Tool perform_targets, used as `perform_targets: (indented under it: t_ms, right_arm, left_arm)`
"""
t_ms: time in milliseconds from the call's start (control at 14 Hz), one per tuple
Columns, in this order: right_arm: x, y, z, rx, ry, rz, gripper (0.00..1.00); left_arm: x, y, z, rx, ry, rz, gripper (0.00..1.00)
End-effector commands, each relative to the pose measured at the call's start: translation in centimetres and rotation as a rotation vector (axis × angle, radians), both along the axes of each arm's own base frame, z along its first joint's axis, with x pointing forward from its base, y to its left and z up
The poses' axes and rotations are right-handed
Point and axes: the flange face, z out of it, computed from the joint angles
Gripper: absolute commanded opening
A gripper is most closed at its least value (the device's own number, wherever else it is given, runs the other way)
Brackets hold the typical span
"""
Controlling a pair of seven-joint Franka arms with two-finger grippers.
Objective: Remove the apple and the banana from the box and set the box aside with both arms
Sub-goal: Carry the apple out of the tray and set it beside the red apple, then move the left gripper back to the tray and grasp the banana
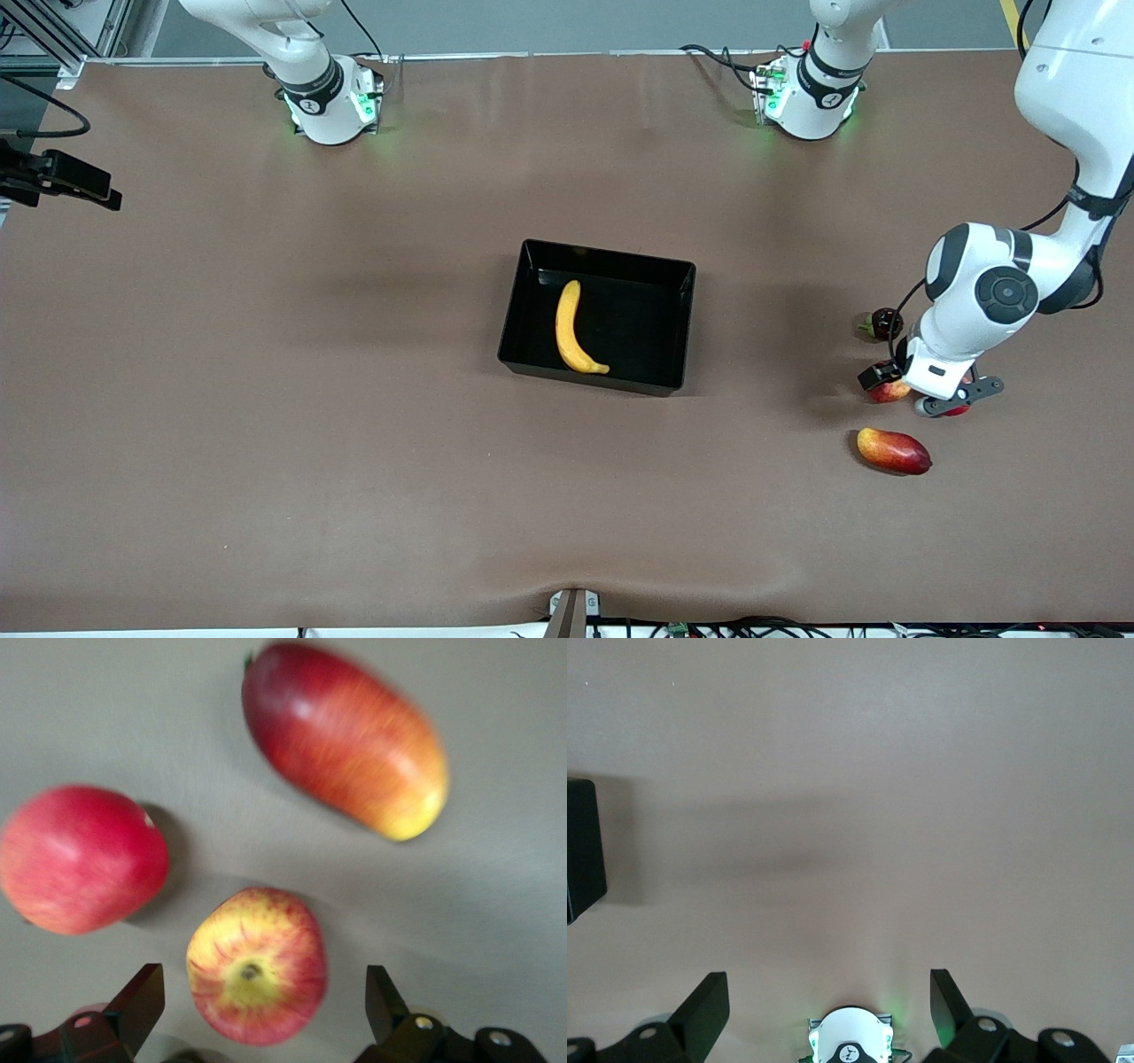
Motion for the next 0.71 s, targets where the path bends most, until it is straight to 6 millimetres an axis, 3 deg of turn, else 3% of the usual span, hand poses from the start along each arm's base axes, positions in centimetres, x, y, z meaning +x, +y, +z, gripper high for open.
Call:
perform_targets:
  t_ms: [0, 143, 286, 500, 643]
  right_arm:
    - [-0.2, -0.1, 0.1, 0.018, 0.004, -0.008, 1.00]
    - [-0.3, -0.3, 0.1, 0.017, 0.004, -0.013, 1.00]
    - [-0.2, -0.4, 0.0, 0.017, 0.007, -0.017, 1.00]
    - [-0.3, -0.4, -0.1, 0.017, 0.014, -0.017, 1.00]
    - [-0.3, -0.5, -0.1, 0.017, 0.014, -0.019, 1.00]
  left_arm:
    - [-0.7, -3.6, 7.1, 0.078, -0.010, -0.050, 1.00]
    - [-1.6, -8.9, 11.1, 0.072, 0.017, -0.062, 1.00]
    - [-2.7, -16.0, 13.9, 0.014, 0.031, -0.090, 1.00]
    - [-5.6, -27.6, 16.0, -0.069, 0.012, -0.148, 1.00]
    - [-8.1, -34.3, 15.8, -0.103, 0.022, -0.182, 1.00]
